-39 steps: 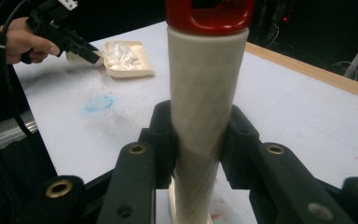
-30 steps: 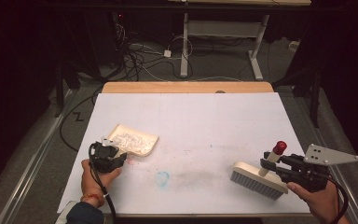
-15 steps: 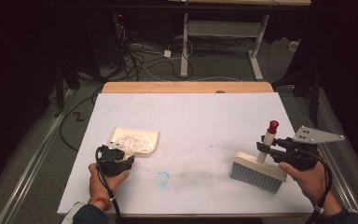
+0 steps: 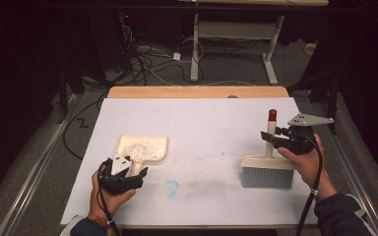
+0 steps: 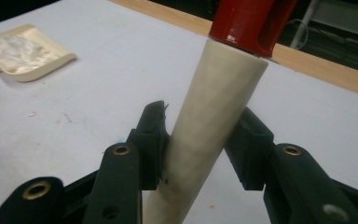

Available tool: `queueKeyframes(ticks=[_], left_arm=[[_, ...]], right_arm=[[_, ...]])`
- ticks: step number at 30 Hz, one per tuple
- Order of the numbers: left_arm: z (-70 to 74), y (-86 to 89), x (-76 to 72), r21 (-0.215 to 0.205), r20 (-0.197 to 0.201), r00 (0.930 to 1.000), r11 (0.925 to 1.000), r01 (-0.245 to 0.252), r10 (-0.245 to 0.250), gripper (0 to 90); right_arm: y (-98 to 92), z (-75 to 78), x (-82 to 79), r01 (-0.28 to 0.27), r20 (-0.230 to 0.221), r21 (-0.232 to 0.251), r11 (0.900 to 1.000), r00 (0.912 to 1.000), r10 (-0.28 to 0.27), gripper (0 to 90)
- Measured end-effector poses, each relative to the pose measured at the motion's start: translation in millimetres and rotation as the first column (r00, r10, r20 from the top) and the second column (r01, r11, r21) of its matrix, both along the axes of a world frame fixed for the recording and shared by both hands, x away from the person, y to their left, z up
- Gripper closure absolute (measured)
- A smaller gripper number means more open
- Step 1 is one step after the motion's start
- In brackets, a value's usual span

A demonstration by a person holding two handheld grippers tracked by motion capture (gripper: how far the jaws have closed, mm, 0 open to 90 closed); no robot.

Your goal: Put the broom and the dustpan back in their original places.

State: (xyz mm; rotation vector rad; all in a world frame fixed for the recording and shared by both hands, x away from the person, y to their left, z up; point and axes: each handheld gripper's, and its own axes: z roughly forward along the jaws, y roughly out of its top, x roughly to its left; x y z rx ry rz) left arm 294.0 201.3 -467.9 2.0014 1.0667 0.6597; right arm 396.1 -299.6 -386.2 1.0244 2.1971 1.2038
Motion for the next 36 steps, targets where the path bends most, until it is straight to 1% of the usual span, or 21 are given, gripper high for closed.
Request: queueKeyframes(ticks=[3,4,7,8,10,13,17,18,20,21,23,25,27,28,29,30,32,34,36], left_arm=[[-0.6,-2.8,-10.2,0.014,0.048,0.9986,0.9997,0.019,-0.019,22.9],[-0.9,-3.6,-13.5,0.011,0.063,0.9978,0.9997,0.022,-0.023,23.0],[-0.8,-4.4,-22.5,0.011,0.081,0.9959,0.9991,0.04,-0.041,22.7],[-0.9,-4.6,-25.9,0.01,0.093,0.9946,0.9989,0.047,-0.047,22.7],[-1.5,-5.4,-28.3,0.007,0.094,0.9943,0.9987,0.049,-0.05,22.7],[-2.8,-7.1,-27.7,0.009,0.09,0.9941,0.9982,0.059,-0.06,22.7],[-6.0,-8.1,-24.0,0.02,0.075,0.9949,0.9976,0.066,-0.067,22.7],[-6.5,-8.2,-23.5,0.02,0.075,0.9949,0.9976,0.066,-0.068,22.7],[-6.9,-8.0,-22.7,0.018,0.072,0.9948,0.9973,0.072,-0.073,22.2],[-6.8,-7.9,-22.6,0.018,0.074,0.9946,0.9973,0.071,-0.072,22.1],[-6.7,-7.9,-21.8,0.023,0.074,0.9947,0.9973,0.07,-0.071,22.1],[-6.7,-7.8,-20.4,0.022,0.078,0.9945,0.9974,0.069,-0.07,22.3],[-6.6,-6.8,-18.8,0.018,0.075,0.9948,0.9975,0.069,-0.07,22.3],[-6.8,-6.3,-18.4,0.015,0.073,0.995,0.9976,0.068,-0.069,22.2],[-7.0,-5.9,-18.3,0.014,0.071,0.9951,0.9976,0.068,-0.069,22.1],[-7.1,-5.6,-18.7,0.011,0.07,0.9949,0.9974,0.072,-0.072,22.1],[-6.7,-5.6,-19.6,0.013,0.071,0.994,0.9965,0.083,-0.084,22.1],[-6.1,-6.4,-19.4,0.029,0.072,0.9937,0.996,0.084,-0.086,22.0],[-6.0,-6.1,-18.2,0.035,0.071,0.9935,0.9956,0.087,-0.089,21.2]], right_arm=[[3.0,-5.2,10.3,0.029,-0.021,-0.018,0.999,0.9994,-0.029,60.4],[3.9,-7.3,13.5,0.04,-0.032,-0.018,0.999,0.9986,-0.041,60.2],[6.4,-12.9,22.2,0.08,-0.04,-0.04,0.996,0.9959,-0.082,59.3],[7.0,-14.7,25.0,0.085,-0.045,-0.041,0.996,0.9953,-0.086,59.2],[8.8,-18.1,29.8,0.094,-0.05,-0.052,0.994,0.9941,-0.097,58.7],[12.0,-23.1,37.0,0.118,-0.049,-0.09,0.989,0.9912,-0.123,58.0],[14.4,-29.5,47.4,0.159,-0.053,-0.104,0.982,0.9848,-0.165,57.9],[15.2,-30.7,49.6,0.163,-0.055,-0.108,0.981,0.9841,-0.169,57.7],[17.2,-32.8,53.5,0.179,-0.048,-0.122,0.976,0.9814,-0.186,57.6],[17.9,-34.0,55.5,0.183,-0.055,-0.12,0.976,0.9802,-0.19,57.5],[19.3,-36.5,59.5,0.191,-0.06,-0.132,0.973,0.978,-0.2,57.3],[19.9,-39.4,64.6,0.189,-0.079,-0.137,0.972,0.9764,-0.201,57.4],[21.2,-40.8,68.7,0.215,-0.074,-0.149,0.965,0.9708,-0.228,57.5],[21.4,-40.7,70.4,0.221,-0.077,-0.147,0.964,0.9692,-0.234,57.3],[21.8,-40.4,71.8,0.227,-0.073,-0.151,0.962,0.9682,-0.239,56.9],[22.1,-40.0,72.8,0.241,-0.066,-0.155,0.958,0.9651,-0.254,57.1],[21.7,-37.4,72.3,0.246,-0.051,-0.135,0.96,0.9656,-0.255,57.8],[22.3,-34.1,69.8,0.259,-0.022,-0.137,0.956,0.9642,-0.264,57.5],[22.5,-30.9,68.0,0.254,0.003,-0.136,0.957,0.9666,-0.256,56.6]])
